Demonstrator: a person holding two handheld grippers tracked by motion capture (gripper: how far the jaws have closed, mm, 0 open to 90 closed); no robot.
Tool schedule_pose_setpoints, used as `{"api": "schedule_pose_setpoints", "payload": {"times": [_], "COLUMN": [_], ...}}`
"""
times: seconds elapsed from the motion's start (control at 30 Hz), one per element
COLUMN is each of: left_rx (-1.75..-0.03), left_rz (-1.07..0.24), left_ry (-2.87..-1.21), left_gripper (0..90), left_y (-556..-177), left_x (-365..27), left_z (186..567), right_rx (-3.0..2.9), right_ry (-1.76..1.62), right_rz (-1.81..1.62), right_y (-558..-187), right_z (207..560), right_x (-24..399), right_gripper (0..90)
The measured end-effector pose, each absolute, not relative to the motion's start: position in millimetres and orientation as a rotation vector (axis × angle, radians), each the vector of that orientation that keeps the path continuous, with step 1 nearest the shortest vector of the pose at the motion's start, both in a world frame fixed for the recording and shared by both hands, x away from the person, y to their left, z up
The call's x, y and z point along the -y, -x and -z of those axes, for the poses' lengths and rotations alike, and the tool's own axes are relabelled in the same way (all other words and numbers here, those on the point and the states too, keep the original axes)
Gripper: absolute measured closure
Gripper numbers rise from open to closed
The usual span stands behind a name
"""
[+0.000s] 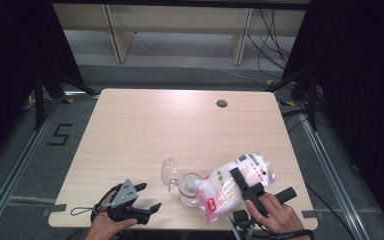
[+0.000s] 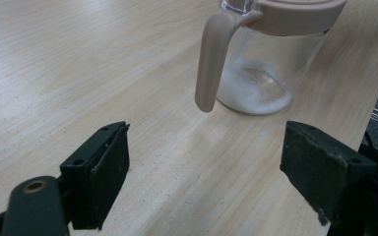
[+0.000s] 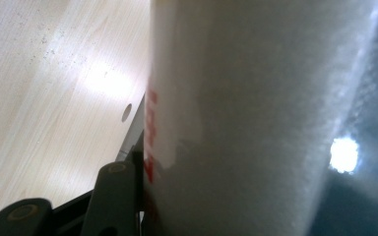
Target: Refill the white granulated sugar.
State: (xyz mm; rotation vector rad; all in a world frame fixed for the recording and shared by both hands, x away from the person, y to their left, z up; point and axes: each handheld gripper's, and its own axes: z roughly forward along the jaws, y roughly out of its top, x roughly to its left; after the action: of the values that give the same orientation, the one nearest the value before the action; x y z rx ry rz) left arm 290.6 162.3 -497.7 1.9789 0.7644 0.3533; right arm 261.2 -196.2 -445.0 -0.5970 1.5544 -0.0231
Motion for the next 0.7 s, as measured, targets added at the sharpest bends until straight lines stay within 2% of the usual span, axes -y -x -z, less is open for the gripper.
{"api": "schedule_pose_setpoints", "payload": {"times": [0.37, 0.5, 0.53, 0.7], "left_rx": [-0.762, -0.761, -0.761, -0.761], "left_rz": [-0.355, -0.357, -0.356, -0.356], "left_ry": [-1.98, -1.979, -1.98, -1.98], "left_gripper": [18.3, 18.3, 18.3, 18.3], "left_y": [-290.6, -290.6, -290.5, -290.6], "left_x": [-162.2, -162.3, -162.2, -162.2], "left_z": [497.9, 497.7, 497.7, 497.8], "right_rx": [-1.6, -1.602, -1.552, -1.547], "right_ry": [0.463, 0.466, 0.596, 0.591], "right_rz": [-0.01, -0.009, 0.018, 0.012], "right_y": [-257.9, -258.1, -261.6, -261.1], "right_z": [451.1, 450.7, 444.1, 444.3], "right_x": [201.5, 201.3, 197.4, 197.6], "right_gripper": [53.2, 53.4, 53.4, 53.5]}}
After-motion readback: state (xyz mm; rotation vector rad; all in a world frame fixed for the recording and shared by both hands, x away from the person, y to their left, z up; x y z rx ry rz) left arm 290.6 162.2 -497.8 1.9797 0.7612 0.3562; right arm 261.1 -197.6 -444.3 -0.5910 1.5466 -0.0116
